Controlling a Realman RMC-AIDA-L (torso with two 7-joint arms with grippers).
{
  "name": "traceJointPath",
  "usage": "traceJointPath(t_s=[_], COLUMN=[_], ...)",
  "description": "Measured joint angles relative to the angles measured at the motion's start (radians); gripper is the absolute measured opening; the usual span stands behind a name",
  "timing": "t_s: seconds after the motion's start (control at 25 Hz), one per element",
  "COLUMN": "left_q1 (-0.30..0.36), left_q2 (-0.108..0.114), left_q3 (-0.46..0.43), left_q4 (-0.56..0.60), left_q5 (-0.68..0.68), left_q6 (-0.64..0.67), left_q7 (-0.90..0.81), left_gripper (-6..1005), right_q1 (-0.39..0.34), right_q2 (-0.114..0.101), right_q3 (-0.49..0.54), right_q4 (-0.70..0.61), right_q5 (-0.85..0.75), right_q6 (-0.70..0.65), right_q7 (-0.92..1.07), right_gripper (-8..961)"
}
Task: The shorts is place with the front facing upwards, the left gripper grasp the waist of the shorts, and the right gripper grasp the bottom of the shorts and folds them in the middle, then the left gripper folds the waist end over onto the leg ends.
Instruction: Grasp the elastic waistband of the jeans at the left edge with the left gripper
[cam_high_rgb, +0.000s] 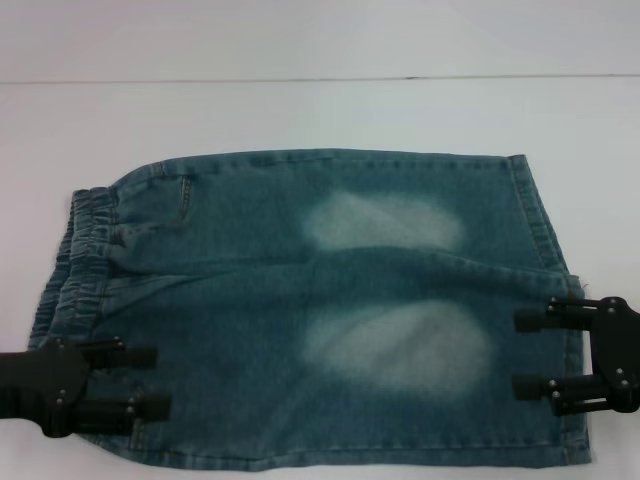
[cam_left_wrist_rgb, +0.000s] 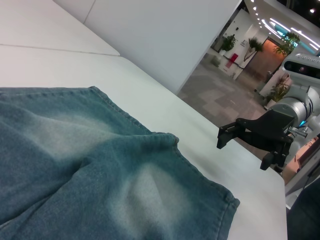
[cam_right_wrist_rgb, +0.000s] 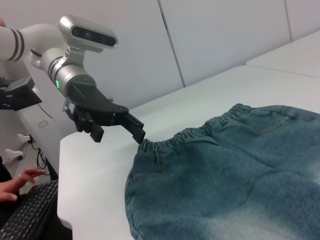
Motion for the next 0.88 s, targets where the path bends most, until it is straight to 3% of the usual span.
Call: traceJointPath(t_s=[0.88], left_q1=[0.002], left_q2=[0.002], left_q3=[-0.005], left_q4=[0.0], left_q5=[0.0], left_q6=[0.001], left_q7=[-0.008], left_gripper=[873], right_q1=[0.002], right_q2=[-0.001], right_q3=[0.001], right_q4=[0.0], right_q5=[0.004], right_q6=[-0.004], right_q7=[0.0], right_gripper=[884])
